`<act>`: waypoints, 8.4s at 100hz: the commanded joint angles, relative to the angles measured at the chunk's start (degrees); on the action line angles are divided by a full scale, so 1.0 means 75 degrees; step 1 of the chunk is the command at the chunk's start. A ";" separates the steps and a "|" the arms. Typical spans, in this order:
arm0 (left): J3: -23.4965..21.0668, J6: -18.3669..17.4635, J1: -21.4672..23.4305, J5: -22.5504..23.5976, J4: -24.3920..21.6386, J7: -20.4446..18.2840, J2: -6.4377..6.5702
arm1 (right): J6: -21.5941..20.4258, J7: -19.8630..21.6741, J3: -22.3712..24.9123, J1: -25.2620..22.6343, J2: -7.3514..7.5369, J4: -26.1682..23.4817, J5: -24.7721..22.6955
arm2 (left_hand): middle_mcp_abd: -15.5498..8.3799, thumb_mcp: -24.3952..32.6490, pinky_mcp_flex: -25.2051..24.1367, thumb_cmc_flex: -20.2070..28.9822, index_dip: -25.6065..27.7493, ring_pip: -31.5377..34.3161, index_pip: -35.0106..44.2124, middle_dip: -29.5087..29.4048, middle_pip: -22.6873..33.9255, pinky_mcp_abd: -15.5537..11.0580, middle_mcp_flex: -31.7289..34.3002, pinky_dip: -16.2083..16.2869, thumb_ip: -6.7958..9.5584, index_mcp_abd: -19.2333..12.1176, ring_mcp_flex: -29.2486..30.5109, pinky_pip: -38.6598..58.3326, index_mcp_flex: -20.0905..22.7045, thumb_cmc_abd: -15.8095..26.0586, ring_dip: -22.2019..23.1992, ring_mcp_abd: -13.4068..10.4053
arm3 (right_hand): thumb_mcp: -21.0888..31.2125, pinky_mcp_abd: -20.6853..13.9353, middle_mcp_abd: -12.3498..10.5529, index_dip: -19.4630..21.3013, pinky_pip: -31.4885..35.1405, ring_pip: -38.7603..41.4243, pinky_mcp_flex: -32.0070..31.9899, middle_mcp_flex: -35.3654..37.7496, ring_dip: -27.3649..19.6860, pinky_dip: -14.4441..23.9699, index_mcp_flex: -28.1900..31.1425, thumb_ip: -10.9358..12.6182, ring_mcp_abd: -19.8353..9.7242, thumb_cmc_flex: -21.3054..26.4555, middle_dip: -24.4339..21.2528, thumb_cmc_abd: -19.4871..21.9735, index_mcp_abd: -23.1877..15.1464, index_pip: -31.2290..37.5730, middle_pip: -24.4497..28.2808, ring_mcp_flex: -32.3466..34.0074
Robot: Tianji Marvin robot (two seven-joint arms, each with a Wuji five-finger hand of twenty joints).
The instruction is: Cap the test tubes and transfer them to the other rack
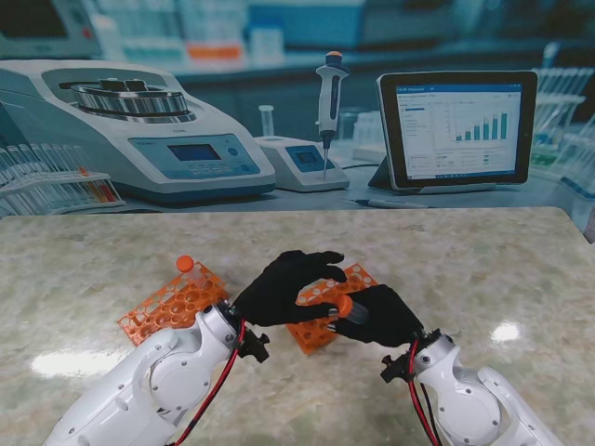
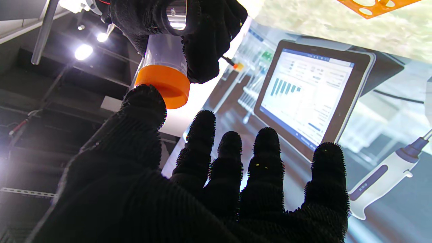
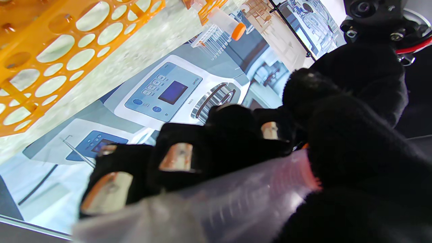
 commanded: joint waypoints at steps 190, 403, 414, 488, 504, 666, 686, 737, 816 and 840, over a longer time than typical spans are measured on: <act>0.0313 -0.0002 0.0070 0.0144 0.0159 0.0562 -0.0128 | -0.0007 -0.0013 0.0005 -0.0065 -0.0031 -0.0059 -0.0047 | -0.0436 -0.1469 0.0176 0.3221 -0.0077 0.0356 0.2382 0.0183 0.0368 0.0222 0.0977 0.0033 0.0344 -0.0754 0.0881 0.0211 0.1229 0.0739 0.0346 -0.0226 | -0.0054 -0.0608 -0.0029 0.0185 0.2084 0.1521 0.0585 0.0304 0.0546 0.0236 0.0148 -0.0169 -0.0640 0.0360 0.0131 0.0110 -0.0364 0.0405 -0.0024 0.0289; 0.0204 -0.0233 -0.0143 0.0548 0.0089 0.0467 -0.0048 | -0.0008 0.0060 0.0039 -0.0073 -0.0019 -0.0060 -0.0002 | -0.0336 0.2505 -0.0156 0.3674 -0.1812 -0.0065 -0.0631 -0.0430 -0.0018 -0.0026 0.0413 -0.0085 -0.0188 -0.1615 0.0138 -0.0187 0.0709 0.0251 -0.0157 -0.0151 | -0.0080 -0.0627 -0.0033 0.0193 0.2097 0.1532 0.0588 0.0304 0.0548 0.0231 0.0144 -0.0185 -0.0649 0.0341 0.0133 0.0125 -0.0385 0.0400 -0.0016 0.0290; 0.0005 -0.0179 0.0024 0.0549 -0.0082 0.0440 -0.0030 | -0.0006 0.0052 0.0041 -0.0073 -0.0021 -0.0064 -0.0006 | -0.0152 0.1205 -0.0165 0.3497 -0.2093 -0.0050 -0.1149 -0.0418 -0.0081 -0.0034 0.0412 -0.0047 0.0106 -0.0956 0.0133 -0.0228 0.0993 0.0819 -0.0112 -0.0134 | -0.0081 -0.0627 -0.0027 0.0193 0.2099 0.1534 0.0588 0.0305 0.0549 0.0231 0.0144 -0.0186 -0.0649 0.0346 0.0134 0.0114 -0.0385 0.0399 -0.0014 0.0290; 0.0030 0.0078 0.0177 0.0496 -0.0132 0.0377 -0.0015 | -0.0015 0.0023 0.0051 -0.0090 -0.0024 -0.0086 -0.0035 | -0.0092 -0.0232 -0.0064 0.0022 0.1032 0.0058 0.1373 0.0199 0.0079 0.0069 0.0008 0.0132 -0.0001 -0.0218 0.0133 -0.0372 -0.0401 -0.0245 0.0183 -0.0143 | -0.0073 -0.0616 -0.0023 0.0194 0.2100 0.1538 0.0588 0.0305 0.0550 0.0231 0.0144 -0.0187 -0.0637 0.0344 0.0135 0.0113 -0.0385 0.0399 -0.0016 0.0289; 0.0144 0.0115 0.0110 0.0478 -0.0075 0.0362 -0.0021 | -0.0010 0.0026 0.0048 -0.0087 -0.0024 -0.0086 -0.0030 | -0.0075 -0.0176 -0.0071 -0.0044 0.1086 0.0062 0.1459 0.0199 0.0078 0.0093 -0.0010 0.0130 -0.0025 -0.0200 0.0131 -0.0378 -0.0449 -0.0328 0.0184 -0.0133 | -0.0070 -0.0624 -0.0020 0.0193 0.2099 0.1536 0.0588 0.0304 0.0549 0.0231 0.0145 -0.0187 -0.0639 0.0348 0.0133 0.0098 -0.0387 0.0396 -0.0018 0.0289; 0.0449 -0.0248 -0.0125 0.0932 0.0254 0.0755 -0.0046 | -0.0035 -0.0006 0.0054 -0.0094 -0.0028 -0.0076 -0.0056 | -0.0419 0.2276 0.0020 0.3469 -0.0281 0.0141 0.1136 -0.0145 0.0098 0.0101 0.0483 -0.0085 -0.0087 -0.2505 0.0421 0.0223 0.0960 -0.0376 0.0114 -0.0252 | -0.0072 -0.0613 -0.0027 0.0190 0.2105 0.1539 0.0588 0.0304 0.0553 0.0234 0.0149 -0.0190 -0.0636 0.0343 0.0135 0.0099 -0.0398 0.0385 -0.0015 0.0289; 0.0412 -0.0324 -0.0116 0.1009 0.0258 0.0724 -0.0022 | -0.0038 -0.0009 0.0054 -0.0096 -0.0028 -0.0077 -0.0064 | -0.0469 0.2349 0.0002 0.3479 -0.0589 0.0141 0.0877 -0.0207 0.0096 0.0074 0.0438 -0.0064 -0.0102 -0.2769 0.0375 0.0207 0.0915 -0.0400 0.0102 -0.0258 | -0.0071 -0.0613 -0.0024 0.0190 0.2105 0.1540 0.0588 0.0306 0.0552 0.0234 0.0151 -0.0191 -0.0636 0.0345 0.0137 0.0096 -0.0387 0.0384 -0.0011 0.0289; 0.0313 -0.0449 -0.0082 0.1054 0.0183 0.0751 -0.0018 | -0.0033 0.0010 0.0049 -0.0086 -0.0024 -0.0073 -0.0056 | -0.0489 0.2628 -0.0041 0.3675 -0.1175 0.0125 0.0322 -0.0277 0.0091 0.0055 0.0424 -0.0033 -0.0187 -0.2871 0.0322 0.0111 0.0552 -0.0252 0.0106 -0.0245 | -0.0082 -0.0613 -0.0024 0.0191 0.2105 0.1540 0.0588 0.0303 0.0551 0.0234 0.0149 -0.0194 -0.0641 0.0347 0.0137 0.0099 -0.0397 0.0382 -0.0016 0.0289; -0.0250 -0.0307 0.0314 0.0902 -0.0171 0.0679 -0.0003 | -0.0037 0.0004 0.0019 -0.0075 -0.0024 -0.0062 -0.0070 | -0.0116 -0.1224 -0.0150 0.0946 -0.0806 0.0102 -0.0404 -0.0025 -0.0014 0.0037 0.0113 0.0101 0.0236 -0.0230 0.0139 -0.0264 0.0760 0.0449 0.0231 -0.0178 | -0.0084 -0.0619 -0.0023 0.0190 0.2105 0.1544 0.0589 0.0305 0.0550 0.0233 0.0156 -0.0195 -0.0632 0.0344 0.0137 0.0105 -0.0392 0.0380 -0.0015 0.0289; -0.0029 -0.0240 0.0192 0.0816 -0.0060 0.0633 -0.0015 | -0.0048 -0.0006 0.0030 -0.0093 -0.0025 -0.0070 -0.0076 | -0.0103 -0.1042 -0.0171 0.0156 0.0404 0.0103 0.0761 0.0115 0.0010 0.0060 -0.0031 0.0132 0.0096 -0.0232 0.0097 -0.0324 -0.0027 0.0142 0.0277 -0.0179 | -0.0086 -0.0619 -0.0020 0.0189 0.2105 0.1544 0.0589 0.0307 0.0550 0.0233 0.0163 -0.0197 -0.0632 0.0340 0.0138 0.0093 -0.0393 0.0375 -0.0013 0.0289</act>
